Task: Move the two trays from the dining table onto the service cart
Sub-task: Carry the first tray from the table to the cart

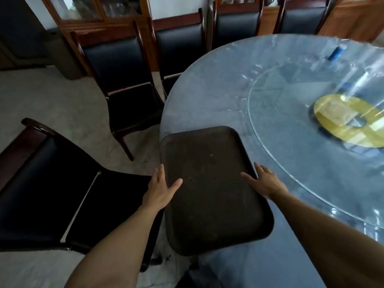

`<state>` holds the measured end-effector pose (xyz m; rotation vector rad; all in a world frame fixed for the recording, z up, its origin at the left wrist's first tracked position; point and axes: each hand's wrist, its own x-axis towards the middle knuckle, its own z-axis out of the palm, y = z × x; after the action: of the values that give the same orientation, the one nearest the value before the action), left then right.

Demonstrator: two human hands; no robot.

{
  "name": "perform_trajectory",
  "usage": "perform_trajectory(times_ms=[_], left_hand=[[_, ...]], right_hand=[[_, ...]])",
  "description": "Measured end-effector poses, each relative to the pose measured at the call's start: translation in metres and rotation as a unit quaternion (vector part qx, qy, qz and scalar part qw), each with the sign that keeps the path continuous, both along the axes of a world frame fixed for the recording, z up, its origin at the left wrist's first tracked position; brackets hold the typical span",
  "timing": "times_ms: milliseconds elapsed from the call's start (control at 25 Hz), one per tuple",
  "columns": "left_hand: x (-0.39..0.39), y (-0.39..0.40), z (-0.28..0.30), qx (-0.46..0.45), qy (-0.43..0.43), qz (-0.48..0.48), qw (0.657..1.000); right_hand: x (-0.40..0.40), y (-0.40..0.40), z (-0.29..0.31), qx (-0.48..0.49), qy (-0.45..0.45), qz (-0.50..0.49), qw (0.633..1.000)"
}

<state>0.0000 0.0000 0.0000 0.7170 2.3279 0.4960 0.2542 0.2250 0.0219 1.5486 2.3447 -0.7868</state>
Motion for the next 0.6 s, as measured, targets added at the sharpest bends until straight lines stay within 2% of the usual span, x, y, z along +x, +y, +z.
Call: perform_trajectory(times_ms=[120,360,480,600], left_hand=[[-0.006,0.016,-0.011,0.018,-0.11,0.093,0.989],[-0.026,0.039,-0.015,0.012,-0.234,0.243,0.941],[-0.039,0.043,-0.008,-0.003,-0.308,0.263,0.914],[-0.046,0.048,-0.004,-0.006,-0.348,0.268,0.899]], right_hand=[[-0.015,0.01,-0.019,-0.042,-0.008,-0.033,0.999],[-0.049,0.026,-0.041,-0.12,0.04,-0.119,0.985],[-0.061,0.037,-0.044,-0.133,0.047,-0.182,0.973],[-0.065,0.05,-0.045,-0.17,0.052,-0.229,0.957]])
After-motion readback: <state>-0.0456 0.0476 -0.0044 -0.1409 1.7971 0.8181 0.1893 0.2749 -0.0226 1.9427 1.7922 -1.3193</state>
